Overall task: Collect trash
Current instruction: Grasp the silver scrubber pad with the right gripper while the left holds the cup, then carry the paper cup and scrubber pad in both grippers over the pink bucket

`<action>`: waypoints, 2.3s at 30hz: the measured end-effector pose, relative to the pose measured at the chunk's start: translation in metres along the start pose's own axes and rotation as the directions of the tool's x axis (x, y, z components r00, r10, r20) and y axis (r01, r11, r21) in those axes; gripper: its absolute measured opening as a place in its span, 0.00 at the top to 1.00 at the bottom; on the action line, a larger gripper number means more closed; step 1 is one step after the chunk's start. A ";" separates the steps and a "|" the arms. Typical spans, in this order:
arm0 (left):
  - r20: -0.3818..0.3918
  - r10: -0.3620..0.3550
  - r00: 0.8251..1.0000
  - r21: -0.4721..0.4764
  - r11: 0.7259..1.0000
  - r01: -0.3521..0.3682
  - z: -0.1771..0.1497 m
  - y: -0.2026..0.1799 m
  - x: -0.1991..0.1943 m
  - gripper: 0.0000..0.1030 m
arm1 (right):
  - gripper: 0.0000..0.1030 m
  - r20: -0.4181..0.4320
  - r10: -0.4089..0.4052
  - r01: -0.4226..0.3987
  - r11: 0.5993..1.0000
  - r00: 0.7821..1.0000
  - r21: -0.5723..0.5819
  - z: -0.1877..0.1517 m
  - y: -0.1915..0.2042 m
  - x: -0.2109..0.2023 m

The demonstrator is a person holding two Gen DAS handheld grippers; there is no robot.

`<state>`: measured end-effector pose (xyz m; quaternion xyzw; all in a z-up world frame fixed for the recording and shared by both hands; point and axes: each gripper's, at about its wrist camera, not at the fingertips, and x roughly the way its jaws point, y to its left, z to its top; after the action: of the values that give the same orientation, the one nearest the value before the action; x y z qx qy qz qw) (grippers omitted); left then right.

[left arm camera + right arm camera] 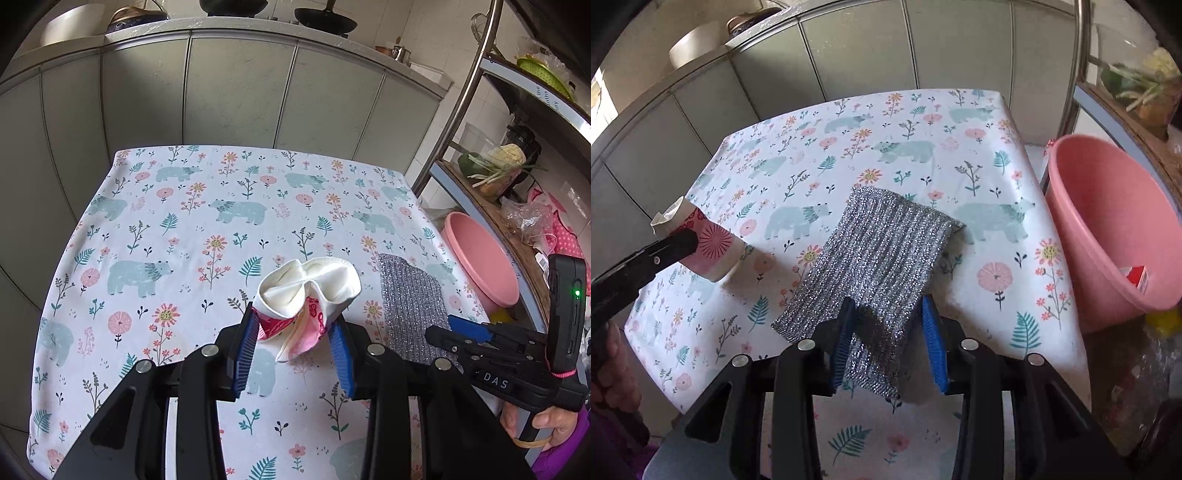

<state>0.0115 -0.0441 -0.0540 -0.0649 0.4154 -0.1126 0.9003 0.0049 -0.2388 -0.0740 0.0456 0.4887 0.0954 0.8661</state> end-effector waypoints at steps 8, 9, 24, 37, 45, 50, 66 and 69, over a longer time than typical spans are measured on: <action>-0.002 0.024 1.000 0.001 1.000 -0.024 0.000 -0.002 0.000 0.64 | 0.91 0.065 -0.011 0.013 0.999 0.998 -0.030 -0.003 0.004 -0.005; -0.001 0.026 1.000 0.000 1.000 -0.026 0.000 -0.002 -0.001 0.64 | 0.92 0.072 0.002 0.000 1.000 0.997 -0.024 -0.002 0.003 -0.007; 0.020 0.056 0.998 0.029 0.998 -0.057 0.000 -0.015 -0.009 0.64 | 0.93 0.231 0.065 -0.068 0.998 0.971 0.002 0.004 -0.009 -0.062; 0.057 0.062 0.996 0.080 0.995 -0.066 0.003 -0.036 -0.017 0.64 | 0.93 0.306 0.049 -0.060 0.998 0.951 0.024 0.003 -0.025 -0.094; 0.072 0.061 0.996 0.103 0.992 -0.068 0.005 -0.046 -0.020 0.64 | 0.93 0.322 0.038 -0.053 0.998 0.946 0.038 0.000 -0.033 -0.101; 0.077 0.060 0.995 0.109 0.992 -0.068 0.006 -0.048 -0.021 0.64 | 0.93 0.327 0.029 -0.047 0.998 0.945 0.046 -0.002 -0.035 -0.104; 0.127 -0.022 0.992 0.169 0.986 0.001 0.033 -0.084 -0.022 0.64 | 0.93 0.360 -0.055 0.018 0.994 0.931 0.105 -0.001 -0.060 -0.125; 0.137 -0.057 0.989 0.194 0.981 0.030 0.042 -0.099 -0.018 0.64 | 0.93 0.363 -0.081 0.039 0.992 0.928 0.122 -0.002 -0.069 -0.128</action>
<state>0.0170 -0.1337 0.0073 0.0052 0.3361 -0.1669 0.9269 -0.0525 -0.3326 0.0203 0.0964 0.3238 0.0308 0.9407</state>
